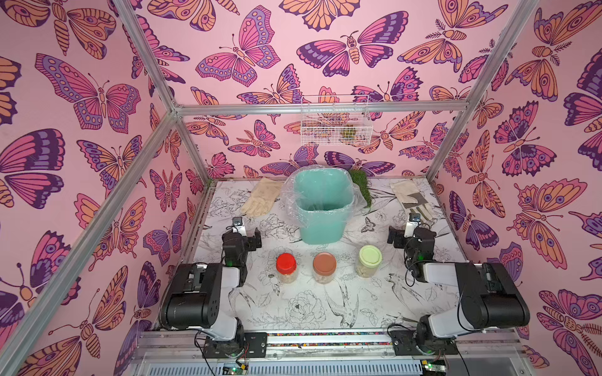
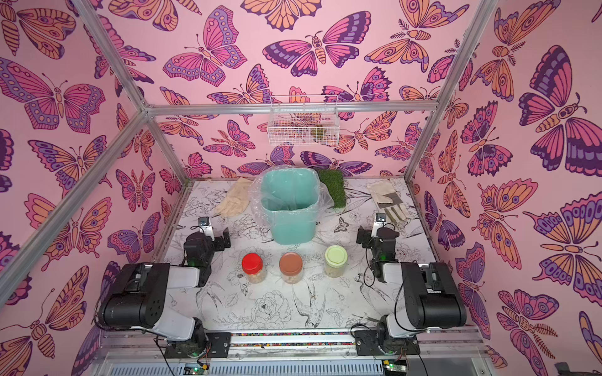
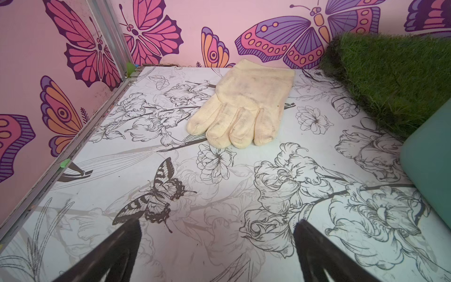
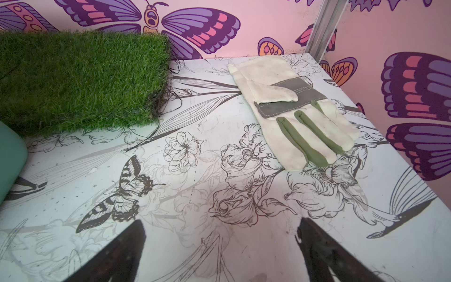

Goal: Empty moldy peanuts from jars
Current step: Pick up the jar from the center of the board.

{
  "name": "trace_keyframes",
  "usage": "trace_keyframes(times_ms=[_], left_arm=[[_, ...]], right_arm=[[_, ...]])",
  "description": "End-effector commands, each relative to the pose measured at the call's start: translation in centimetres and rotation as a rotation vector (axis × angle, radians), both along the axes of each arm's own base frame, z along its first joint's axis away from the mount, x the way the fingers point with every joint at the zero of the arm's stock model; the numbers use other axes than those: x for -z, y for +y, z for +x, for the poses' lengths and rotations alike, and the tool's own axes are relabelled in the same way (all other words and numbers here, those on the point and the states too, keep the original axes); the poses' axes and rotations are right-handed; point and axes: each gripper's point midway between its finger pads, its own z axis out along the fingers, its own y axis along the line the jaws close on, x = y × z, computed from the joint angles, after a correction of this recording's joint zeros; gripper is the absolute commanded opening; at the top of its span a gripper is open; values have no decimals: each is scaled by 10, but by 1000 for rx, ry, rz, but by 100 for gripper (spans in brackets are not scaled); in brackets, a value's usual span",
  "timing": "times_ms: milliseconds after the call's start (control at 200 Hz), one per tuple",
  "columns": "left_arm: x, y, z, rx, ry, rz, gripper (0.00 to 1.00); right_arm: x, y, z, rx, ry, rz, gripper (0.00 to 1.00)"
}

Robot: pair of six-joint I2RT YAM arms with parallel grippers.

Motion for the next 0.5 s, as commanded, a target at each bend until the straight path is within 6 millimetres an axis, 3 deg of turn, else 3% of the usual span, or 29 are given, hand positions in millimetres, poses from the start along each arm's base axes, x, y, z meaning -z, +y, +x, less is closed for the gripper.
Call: trace_keyframes(times_ms=[0,496], left_arm=[[1,-6,2,47,-3,17,99],[1,-9,2,62,3,11,99]], right_arm=[[-4,-1,6,-4,-9,5,99],[-5,-1,6,-1,-12,6,99]])
